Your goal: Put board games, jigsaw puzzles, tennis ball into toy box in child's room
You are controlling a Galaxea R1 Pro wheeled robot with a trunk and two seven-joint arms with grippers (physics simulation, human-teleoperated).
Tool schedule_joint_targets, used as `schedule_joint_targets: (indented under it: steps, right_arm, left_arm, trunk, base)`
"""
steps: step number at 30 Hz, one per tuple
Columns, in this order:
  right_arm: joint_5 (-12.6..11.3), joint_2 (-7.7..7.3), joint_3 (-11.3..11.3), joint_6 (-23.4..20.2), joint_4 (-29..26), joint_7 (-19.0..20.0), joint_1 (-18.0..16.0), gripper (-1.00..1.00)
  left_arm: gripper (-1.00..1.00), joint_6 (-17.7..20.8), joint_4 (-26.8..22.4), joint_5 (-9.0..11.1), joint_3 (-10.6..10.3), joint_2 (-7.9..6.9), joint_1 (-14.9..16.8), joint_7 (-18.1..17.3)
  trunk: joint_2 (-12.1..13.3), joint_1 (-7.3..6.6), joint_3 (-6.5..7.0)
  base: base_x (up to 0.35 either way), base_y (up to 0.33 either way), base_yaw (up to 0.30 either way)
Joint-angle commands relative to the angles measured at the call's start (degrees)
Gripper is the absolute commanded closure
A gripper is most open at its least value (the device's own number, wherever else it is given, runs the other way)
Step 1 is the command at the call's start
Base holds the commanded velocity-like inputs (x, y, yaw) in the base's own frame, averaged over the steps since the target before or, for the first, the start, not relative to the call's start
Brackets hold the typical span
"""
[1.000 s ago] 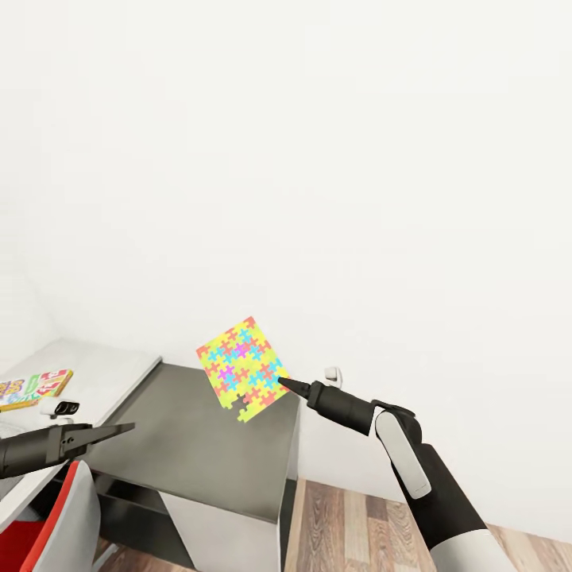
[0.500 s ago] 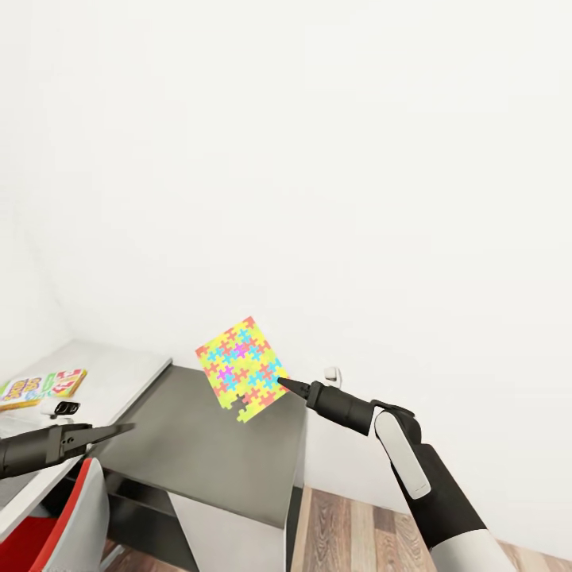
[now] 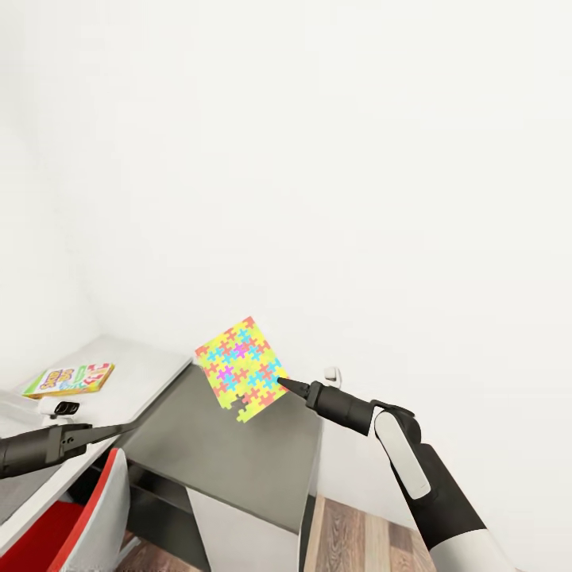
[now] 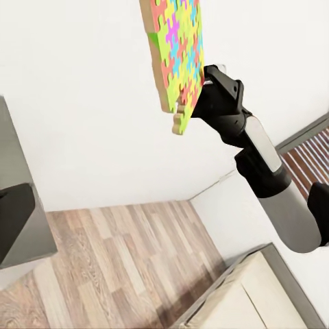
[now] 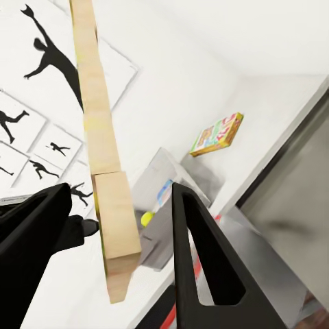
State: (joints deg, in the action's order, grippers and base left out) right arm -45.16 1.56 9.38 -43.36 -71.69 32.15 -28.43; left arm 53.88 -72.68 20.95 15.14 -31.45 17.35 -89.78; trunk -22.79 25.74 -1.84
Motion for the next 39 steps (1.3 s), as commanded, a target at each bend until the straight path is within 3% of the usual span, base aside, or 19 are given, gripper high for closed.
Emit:
schedule_joint_targets:
  steps: [1,39]
  right_arm:
    - [-0.19,0.02,-0.06,-0.37,-0.02,0.02,-0.05,1.0]
    - [-0.36,-0.07,-0.76,1.07,0.17,-0.25,-0.05,1.0]
  left_arm:
    - [-1.0,0.61,0.0,-0.05,-0.02,-0.02,0.06,-0.22]
    - [-1.0,0.61,0.09,-0.14,0.02,-0.07,0.06,-0.22]
  trunk:
    - [-0.13,0.04,-0.08]
    - [-0.13,0.04,0.03]
  base:
    - [0.0,0.0,0.169]
    - [0.0,0.0,0.014]
